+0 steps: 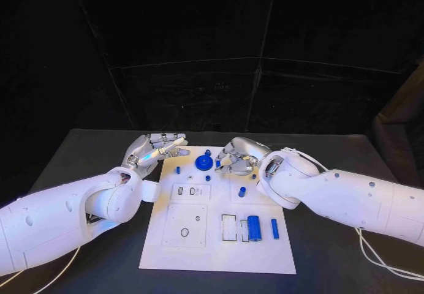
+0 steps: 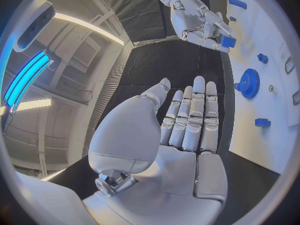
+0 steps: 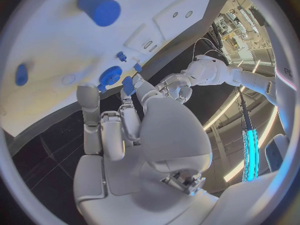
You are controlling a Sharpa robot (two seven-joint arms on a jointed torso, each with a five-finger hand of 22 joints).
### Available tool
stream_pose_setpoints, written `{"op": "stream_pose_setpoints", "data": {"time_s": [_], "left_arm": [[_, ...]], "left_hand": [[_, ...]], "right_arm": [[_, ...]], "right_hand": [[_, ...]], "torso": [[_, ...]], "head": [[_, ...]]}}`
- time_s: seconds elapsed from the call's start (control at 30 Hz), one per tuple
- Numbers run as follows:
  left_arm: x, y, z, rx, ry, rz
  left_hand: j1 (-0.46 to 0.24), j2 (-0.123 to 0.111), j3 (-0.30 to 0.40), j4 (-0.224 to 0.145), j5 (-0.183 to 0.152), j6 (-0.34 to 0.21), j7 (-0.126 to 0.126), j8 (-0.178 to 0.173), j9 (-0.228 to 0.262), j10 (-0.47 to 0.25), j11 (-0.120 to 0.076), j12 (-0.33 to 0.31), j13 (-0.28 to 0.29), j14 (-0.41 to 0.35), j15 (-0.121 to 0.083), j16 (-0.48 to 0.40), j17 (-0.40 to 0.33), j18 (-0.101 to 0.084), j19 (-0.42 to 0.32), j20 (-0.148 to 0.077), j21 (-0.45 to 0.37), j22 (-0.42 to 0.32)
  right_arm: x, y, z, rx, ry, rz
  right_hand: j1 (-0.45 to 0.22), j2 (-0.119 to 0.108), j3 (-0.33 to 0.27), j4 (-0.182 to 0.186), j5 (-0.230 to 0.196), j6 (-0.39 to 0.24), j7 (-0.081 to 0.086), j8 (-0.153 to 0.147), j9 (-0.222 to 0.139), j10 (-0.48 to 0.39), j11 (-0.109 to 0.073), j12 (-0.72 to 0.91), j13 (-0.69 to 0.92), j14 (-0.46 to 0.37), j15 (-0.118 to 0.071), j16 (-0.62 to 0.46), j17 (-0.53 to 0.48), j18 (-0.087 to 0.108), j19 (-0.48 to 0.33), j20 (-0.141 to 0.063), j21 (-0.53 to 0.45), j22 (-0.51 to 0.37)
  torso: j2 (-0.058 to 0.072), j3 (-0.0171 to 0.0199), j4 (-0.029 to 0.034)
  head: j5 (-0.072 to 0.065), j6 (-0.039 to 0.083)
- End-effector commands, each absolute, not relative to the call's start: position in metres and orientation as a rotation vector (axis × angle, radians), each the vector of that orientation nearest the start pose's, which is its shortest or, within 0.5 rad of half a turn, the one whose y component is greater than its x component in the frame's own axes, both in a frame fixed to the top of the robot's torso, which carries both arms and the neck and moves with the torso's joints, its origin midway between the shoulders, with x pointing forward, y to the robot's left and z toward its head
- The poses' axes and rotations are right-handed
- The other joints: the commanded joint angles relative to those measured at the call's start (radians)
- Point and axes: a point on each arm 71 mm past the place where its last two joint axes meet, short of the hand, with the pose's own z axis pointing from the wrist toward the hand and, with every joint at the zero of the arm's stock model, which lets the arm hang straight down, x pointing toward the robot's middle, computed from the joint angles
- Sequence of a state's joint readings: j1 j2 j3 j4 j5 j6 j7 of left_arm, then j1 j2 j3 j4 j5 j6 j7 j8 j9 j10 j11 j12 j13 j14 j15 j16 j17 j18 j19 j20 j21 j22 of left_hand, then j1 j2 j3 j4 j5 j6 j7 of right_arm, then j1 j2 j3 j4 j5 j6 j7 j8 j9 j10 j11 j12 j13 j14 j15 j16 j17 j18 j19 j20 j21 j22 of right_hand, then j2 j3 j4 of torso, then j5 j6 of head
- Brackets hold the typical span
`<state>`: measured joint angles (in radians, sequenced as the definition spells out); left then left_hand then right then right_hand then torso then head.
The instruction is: Assemble the parts on the task board
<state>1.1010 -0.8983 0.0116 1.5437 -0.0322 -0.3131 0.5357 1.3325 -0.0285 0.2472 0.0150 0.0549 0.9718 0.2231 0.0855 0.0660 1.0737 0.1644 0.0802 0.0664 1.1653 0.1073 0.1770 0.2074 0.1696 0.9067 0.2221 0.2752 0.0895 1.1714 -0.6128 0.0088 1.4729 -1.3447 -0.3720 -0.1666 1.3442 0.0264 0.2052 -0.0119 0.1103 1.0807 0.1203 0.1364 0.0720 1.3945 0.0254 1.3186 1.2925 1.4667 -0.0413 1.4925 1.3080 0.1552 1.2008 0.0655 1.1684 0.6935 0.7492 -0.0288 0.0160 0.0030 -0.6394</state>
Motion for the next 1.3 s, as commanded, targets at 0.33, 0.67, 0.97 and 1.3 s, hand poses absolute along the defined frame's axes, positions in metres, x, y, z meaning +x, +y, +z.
{"op": "stream_pose_setpoints", "data": {"time_s": [0.33,0.67,0.97,1.3], "left_arm": [[0.478,0.23,-0.188,-1.078,1.271,-1.602],[0.48,0.23,-0.188,-1.079,1.271,-1.6],[0.481,0.229,-0.189,-1.08,1.274,-1.599],[0.481,0.229,-0.189,-1.082,1.276,-1.599]], "left_hand": [[-0.001,0.009,0.001,-0.006,-0.001,0.002,-0.002,-0.006,0.001,-0.004,-0.001,-0.001,-0.001,-0.003,0.003,-0.007,0.002,0.015,0.001,0.005,-0.007,-0.002],[-0.001,0.009,0.001,-0.006,-0.001,0.002,-0.002,-0.006,0.001,-0.004,-0.001,-0.001,-0.001,-0.003,0.003,-0.007,0.002,0.015,0.001,0.005,-0.007,-0.002],[-0.001,0.009,0.001,-0.006,-0.001,0.002,-0.002,-0.006,0.001,-0.004,-0.001,-0.001,-0.001,-0.003,0.003,-0.007,0.002,0.015,0.001,0.005,-0.007,-0.002],[-0.002,0.01,0.001,-0.006,-0.001,0.003,-0.002,-0.006,0.001,-0.004,-0.001,-0.001,-0.001,-0.003,0.003,-0.007,0.002,0.015,0.001,0.005,-0.007,-0.002]], "right_arm": [[0.475,-0.06,-0.2,-0.157,1.68,0.754],[0.466,-0.047,-0.205,-0.191,1.664,0.775],[0.465,-0.044,-0.211,-0.229,1.705,0.766],[0.462,-0.04,-0.218,-0.245,1.728,0.771]], "right_hand": [[-0.015,0.004,0.015,-0.002,0.005,0.011,-0.01,0.001,0.0,-0.008,0.002,-0.008,-0.003,0.068,-0.003,-0.009,0.089,-0.002,-0.01,-0.002,-0.01,-0.013],[-0.016,0.002,0.017,-0.003,0.007,0.011,-0.01,0.001,0.0,-0.007,0.001,-0.007,-0.002,0.068,-0.003,-0.008,0.09,-0.003,-0.01,-0.001,-0.01,-0.012],[-0.02,-0.005,0.022,-0.006,0.009,0.011,-0.01,0.001,0.0,-0.009,0.001,-0.009,-0.004,0.069,-0.003,-0.008,0.091,-0.002,-0.01,-0.001,-0.011,-0.014],[-0.023,-0.009,0.023,-0.007,0.008,0.011,-0.009,0.001,0.0,-0.009,0.002,-0.01,-0.004,0.069,-0.003,-0.008,0.091,-0.003,-0.01,-0.001,-0.011,-0.013]], "torso": [[0.001,0.0014,-0.001],[0.0,0.0022,-0.0007],[0.0,0.0022,-0.0019],[0.001,0.0013,-0.0002]], "head": [[0.022,-0.011],[0.029,-0.016],[0.039,-0.028],[0.039,-0.034]]}}
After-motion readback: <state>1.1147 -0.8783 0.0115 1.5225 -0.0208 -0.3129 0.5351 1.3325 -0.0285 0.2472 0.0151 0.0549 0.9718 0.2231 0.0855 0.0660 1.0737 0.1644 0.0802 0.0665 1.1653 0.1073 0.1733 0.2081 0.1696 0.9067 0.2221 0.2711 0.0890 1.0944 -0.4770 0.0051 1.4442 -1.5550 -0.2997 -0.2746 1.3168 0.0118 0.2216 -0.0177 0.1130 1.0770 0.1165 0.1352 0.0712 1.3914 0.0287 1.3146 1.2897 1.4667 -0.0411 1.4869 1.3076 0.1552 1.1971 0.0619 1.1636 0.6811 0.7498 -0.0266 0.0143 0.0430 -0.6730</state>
